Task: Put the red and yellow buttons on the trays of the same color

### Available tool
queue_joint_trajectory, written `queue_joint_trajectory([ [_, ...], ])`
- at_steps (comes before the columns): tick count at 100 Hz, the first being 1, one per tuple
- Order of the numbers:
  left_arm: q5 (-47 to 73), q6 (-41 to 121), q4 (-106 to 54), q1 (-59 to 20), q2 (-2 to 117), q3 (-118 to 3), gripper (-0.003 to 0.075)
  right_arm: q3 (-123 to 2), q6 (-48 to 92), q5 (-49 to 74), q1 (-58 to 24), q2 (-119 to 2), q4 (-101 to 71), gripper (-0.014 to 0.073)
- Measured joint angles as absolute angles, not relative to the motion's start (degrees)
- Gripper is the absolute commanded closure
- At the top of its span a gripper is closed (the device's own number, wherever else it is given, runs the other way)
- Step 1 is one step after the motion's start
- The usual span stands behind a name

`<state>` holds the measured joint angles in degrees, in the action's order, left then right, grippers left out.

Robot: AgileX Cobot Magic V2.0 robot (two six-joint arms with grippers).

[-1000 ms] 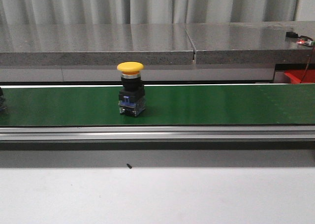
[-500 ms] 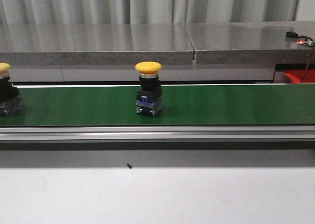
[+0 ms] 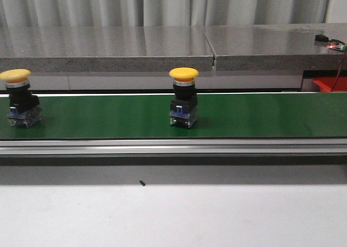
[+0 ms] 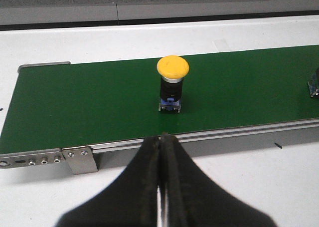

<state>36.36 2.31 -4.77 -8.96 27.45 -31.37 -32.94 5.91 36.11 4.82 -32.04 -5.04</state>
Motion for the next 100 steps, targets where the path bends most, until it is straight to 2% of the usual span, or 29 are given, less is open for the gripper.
queue_joint_trajectory([
  [6, 36.48, 2.31, -4.77, -8.96, 27.45, -31.37, 0.0739, -34.80, 7.18, 36.58, 3.90, -34.69, -6.53, 0.0613],
  [13, 36.48, 2.31, -4.77, -8.96, 27.45, -31.37, 0.0739, -37.30, 8.13, 37.72, 2.68, -37.81, -7.82, 0.0539],
  [20, 36.48, 2.31, -4.77, -8.96, 27.45, -31.37, 0.0739, -39.85, 8.60, 39.49, 1.49, -41.19, -8.87, 0.0419],
  [32, 36.48, 2.31, -4.77, -8.96, 27.45, -31.37, 0.0739, -43.91, 8.72, 41.44, -0.79, -46.68, -10.31, 0.0141],
  [39, 36.48, 2.31, -4.77, -8.96, 27.45, -31.37, 0.0739, -46.04, 8.72, 42.25, -2.36, -49.92, -10.71, 0.0020],
  [44, 36.48, 2.31, -4.77, -8.96, 27.45, -31.37, 0.0739, -47.75, 8.85, 43.15, -3.61, -52.18, -10.81, -0.0031],
  [80, 36.48, 2.31, -4.77, -8.96, 27.45, -31.37, 0.0739, -62.14, 11.86, 55.55, -12.44, -69.48, -10.81, -0.0041],
  [100, 36.48, 2.31, -4.77, -8.96, 27.45, -31.37, 0.0739, -67.79, 15.70, 57.33, -16.00, -77.36, -10.84, -0.0041],
])
